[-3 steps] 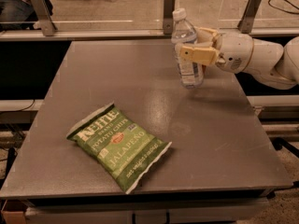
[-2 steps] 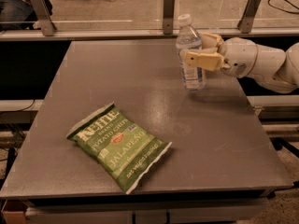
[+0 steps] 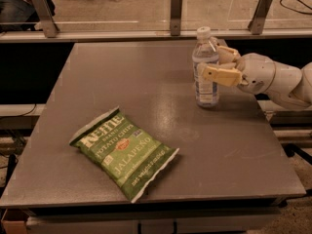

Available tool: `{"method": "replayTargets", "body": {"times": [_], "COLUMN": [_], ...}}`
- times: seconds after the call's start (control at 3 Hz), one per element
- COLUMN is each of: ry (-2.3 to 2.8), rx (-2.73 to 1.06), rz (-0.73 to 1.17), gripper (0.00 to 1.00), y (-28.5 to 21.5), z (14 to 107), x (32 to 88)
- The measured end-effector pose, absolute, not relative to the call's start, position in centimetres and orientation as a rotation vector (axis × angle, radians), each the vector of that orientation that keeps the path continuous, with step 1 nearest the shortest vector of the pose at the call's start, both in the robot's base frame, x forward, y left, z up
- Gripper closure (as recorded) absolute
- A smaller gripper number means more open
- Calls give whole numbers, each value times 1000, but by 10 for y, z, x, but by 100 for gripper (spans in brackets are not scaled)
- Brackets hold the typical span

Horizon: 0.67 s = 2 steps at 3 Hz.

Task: Place blue plastic bottle upright

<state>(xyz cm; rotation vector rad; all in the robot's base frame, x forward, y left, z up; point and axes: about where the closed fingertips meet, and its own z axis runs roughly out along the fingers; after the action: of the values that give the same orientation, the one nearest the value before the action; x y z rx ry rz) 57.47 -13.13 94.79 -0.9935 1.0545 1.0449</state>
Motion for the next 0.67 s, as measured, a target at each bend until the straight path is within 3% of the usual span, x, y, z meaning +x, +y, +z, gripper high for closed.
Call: {"method": "replayTargets", "body": {"times": [0.67], "ry": [1046], "rx": [-969], "rz": [1060], "gripper": [36], "y": [-147], "z": [934], "x": [561]}}
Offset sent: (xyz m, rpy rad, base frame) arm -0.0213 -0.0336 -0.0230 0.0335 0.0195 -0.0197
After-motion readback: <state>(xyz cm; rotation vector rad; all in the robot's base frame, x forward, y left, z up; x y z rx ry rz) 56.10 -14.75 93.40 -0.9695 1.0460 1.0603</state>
